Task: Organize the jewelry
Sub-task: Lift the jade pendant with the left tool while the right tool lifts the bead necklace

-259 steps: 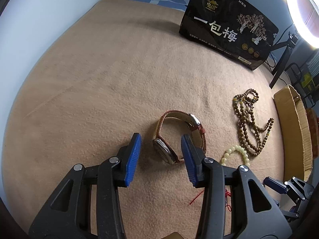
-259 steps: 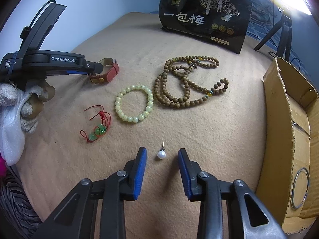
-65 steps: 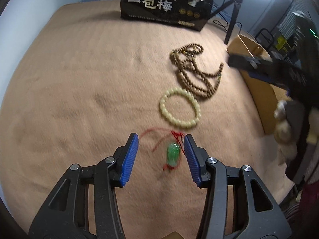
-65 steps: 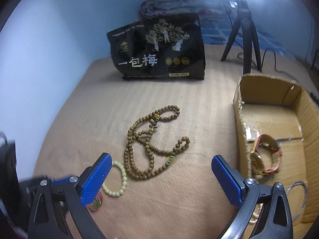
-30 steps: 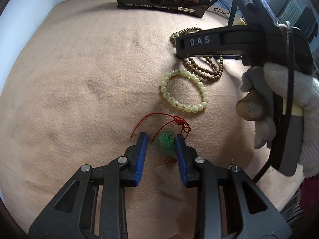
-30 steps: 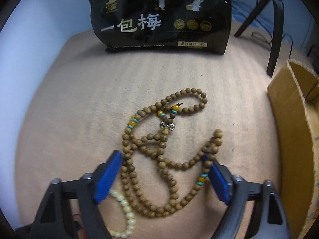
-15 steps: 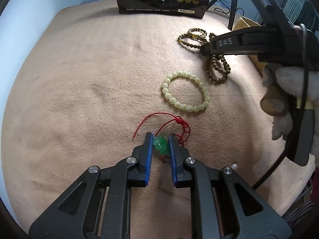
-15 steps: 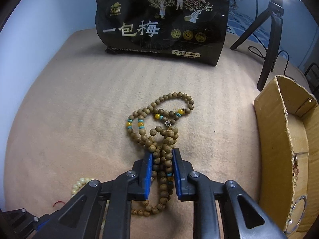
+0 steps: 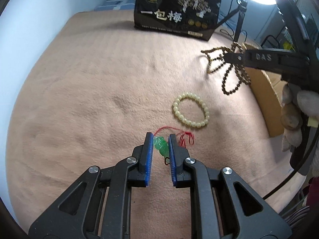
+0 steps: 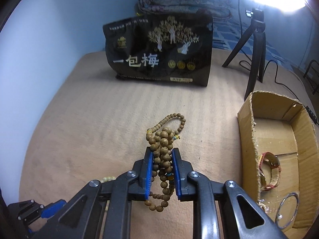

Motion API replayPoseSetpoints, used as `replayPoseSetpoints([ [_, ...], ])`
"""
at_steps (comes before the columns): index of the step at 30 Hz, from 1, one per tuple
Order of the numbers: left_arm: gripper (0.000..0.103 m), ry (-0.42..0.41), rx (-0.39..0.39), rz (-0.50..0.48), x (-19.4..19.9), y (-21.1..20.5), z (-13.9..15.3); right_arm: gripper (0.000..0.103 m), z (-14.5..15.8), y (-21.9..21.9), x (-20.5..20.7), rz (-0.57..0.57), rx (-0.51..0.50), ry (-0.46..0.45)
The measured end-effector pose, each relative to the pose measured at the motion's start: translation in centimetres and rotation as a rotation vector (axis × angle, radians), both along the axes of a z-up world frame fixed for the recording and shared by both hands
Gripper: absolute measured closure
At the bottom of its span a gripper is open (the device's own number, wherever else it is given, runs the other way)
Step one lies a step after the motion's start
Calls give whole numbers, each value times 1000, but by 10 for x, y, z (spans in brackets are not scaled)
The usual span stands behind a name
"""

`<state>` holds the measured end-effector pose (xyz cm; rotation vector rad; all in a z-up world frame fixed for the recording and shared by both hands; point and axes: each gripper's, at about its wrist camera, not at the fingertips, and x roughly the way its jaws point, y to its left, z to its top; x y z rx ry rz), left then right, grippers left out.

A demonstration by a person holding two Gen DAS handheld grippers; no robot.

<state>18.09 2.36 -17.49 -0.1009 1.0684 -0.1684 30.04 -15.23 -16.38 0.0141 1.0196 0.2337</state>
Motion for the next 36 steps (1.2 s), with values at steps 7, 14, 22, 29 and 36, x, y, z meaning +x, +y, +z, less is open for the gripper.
replayPoseSetpoints([
  [7, 89, -43, -53, 34, -3, 11, 26, 86, 28, -6, -13, 14, 23, -37],
  [14, 89, -99, -112, 44, -4, 14, 56, 86, 54, -18, -31, 14, 42, -79],
  [22, 89, -162, -158, 27, -4, -2, 88, 86, 79, -40, -45, -3, 76, -121],
  [29, 89, -195, -188, -14, -1, -31, 106, 86, 95, -67, -56, -30, 100, -155],
  [36, 89, -220, -216, -76, -1, -73, 121, 86, 110, -107, -69, -81, 91, -198],
])
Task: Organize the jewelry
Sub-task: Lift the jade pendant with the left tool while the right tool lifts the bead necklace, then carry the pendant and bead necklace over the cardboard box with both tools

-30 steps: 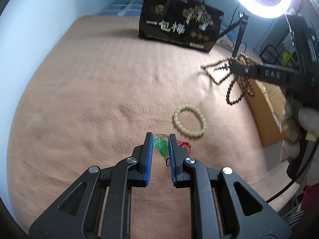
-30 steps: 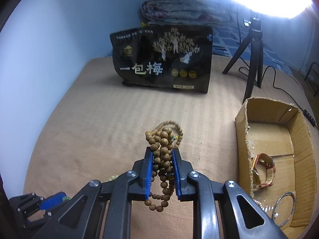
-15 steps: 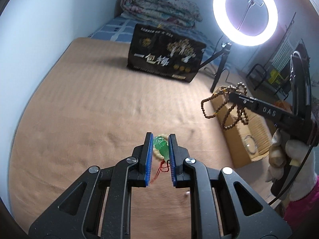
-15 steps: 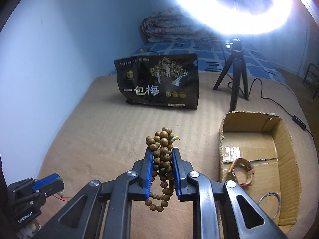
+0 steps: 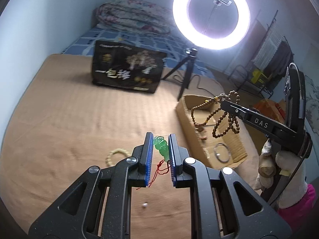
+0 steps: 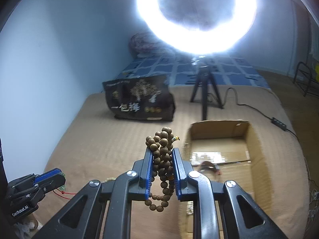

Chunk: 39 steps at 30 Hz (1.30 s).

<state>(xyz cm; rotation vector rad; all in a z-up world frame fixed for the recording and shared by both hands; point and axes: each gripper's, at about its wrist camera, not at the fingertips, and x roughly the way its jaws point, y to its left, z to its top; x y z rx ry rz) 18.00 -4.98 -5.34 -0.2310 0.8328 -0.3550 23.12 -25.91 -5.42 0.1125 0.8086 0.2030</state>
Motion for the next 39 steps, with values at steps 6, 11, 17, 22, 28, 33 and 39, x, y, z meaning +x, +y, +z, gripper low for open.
replayPoseSetpoints([
  [6, 89, -7, -21, -47, 4, -35, 6, 86, 2, -43, -9, -63, 1, -8],
  [11, 89, -12, -40, -87, 7, -69, 10, 86, -4, -75, -15, -105, -15, 1],
  [17, 89, -14, -57, -132, 11, -107, 10, 86, -16, -108, -21, -144, -19, 28],
  [22, 89, -3, -61, -161, 16, -136, 3, 86, -24, -133, -25, -167, -5, 45],
  [28, 89, 21, -45, -178, 25, -161, -15, 86, -37, -149, -21, -184, 16, 65],
  [33, 89, 50, -19, -188, 35, -176, -34, 86, -49, -152, -13, -182, 26, 81],
  [39, 89, 78, 13, -193, 41, -186, -52, 86, -61, -148, -3, -183, 23, 99],
])
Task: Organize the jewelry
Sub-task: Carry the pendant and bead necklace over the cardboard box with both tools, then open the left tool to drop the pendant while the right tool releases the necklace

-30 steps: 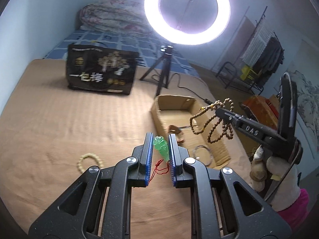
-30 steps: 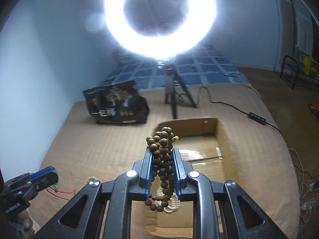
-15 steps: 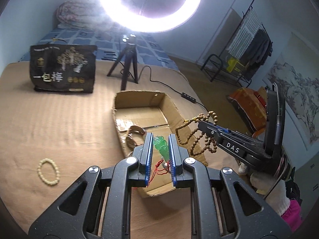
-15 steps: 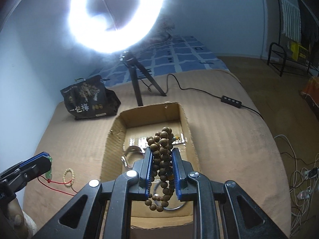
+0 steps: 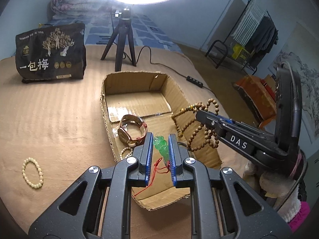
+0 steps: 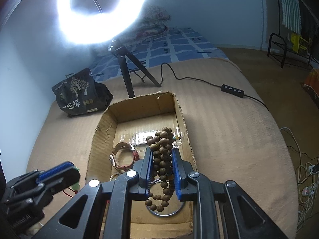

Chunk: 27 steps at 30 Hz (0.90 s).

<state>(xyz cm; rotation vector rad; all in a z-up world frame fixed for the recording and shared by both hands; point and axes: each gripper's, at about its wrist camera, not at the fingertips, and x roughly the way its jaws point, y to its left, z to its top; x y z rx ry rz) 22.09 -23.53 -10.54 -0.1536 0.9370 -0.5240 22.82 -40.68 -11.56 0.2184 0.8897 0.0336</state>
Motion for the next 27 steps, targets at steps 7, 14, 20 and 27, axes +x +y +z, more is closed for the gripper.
replayPoseSetpoints([
  [7, 89, 22, 23, -8, 3, -4, -10, 85, -8, 0, 7, -9, 7, 13],
  [14, 79, 31, 35, -2, 4, -1, -10, 54, -7, -3, 7, -32, 7, 12],
  [20, 79, 20, 42, 3, 0, 6, -5, 44, 1, -7, 3, -59, -6, -4],
  [27, 79, -4, 58, 6, -7, 16, 4, 36, 10, -6, -3, -72, -24, -19],
])
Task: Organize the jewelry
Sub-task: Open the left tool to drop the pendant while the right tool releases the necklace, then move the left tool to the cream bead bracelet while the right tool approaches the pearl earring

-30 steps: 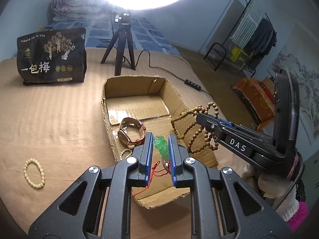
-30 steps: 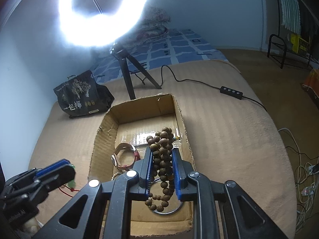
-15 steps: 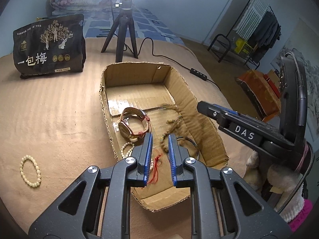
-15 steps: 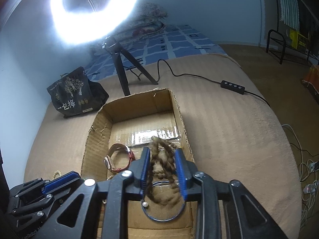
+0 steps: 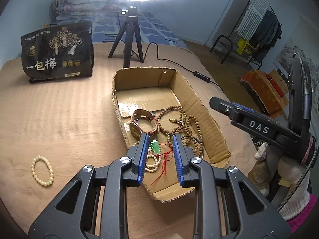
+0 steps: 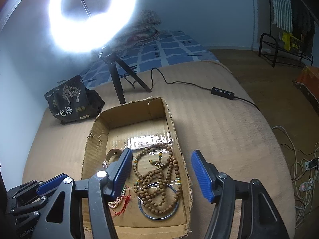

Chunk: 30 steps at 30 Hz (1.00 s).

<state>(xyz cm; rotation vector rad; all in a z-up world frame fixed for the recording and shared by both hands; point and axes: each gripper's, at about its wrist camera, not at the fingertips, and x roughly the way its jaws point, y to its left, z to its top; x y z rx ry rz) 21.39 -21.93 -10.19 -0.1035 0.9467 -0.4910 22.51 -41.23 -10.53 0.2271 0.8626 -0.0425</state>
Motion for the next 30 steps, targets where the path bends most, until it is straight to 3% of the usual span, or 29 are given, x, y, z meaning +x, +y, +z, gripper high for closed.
replayPoseSetpoints([
  [7, 78, -26, 19, 16, -5, 17, 9, 24, 12, 4, -9, -2, -15, -24],
  [10, 64, -42, 26, 27, -7, 27, 12, 20, 17, 9, -13, -1, -25, -36],
  [16, 63, -64, 66, 39, -11, 52, 14, 11, 27, 22, -21, 7, -41, -61],
  [20, 55, -64, 77, 57, -11, 72, 14, 10, 34, 39, -29, 45, -75, -83],
  [30, 55, -68, 119, 121, -9, 134, 8, 10, 43, 93, -50, 163, -73, -113],
])
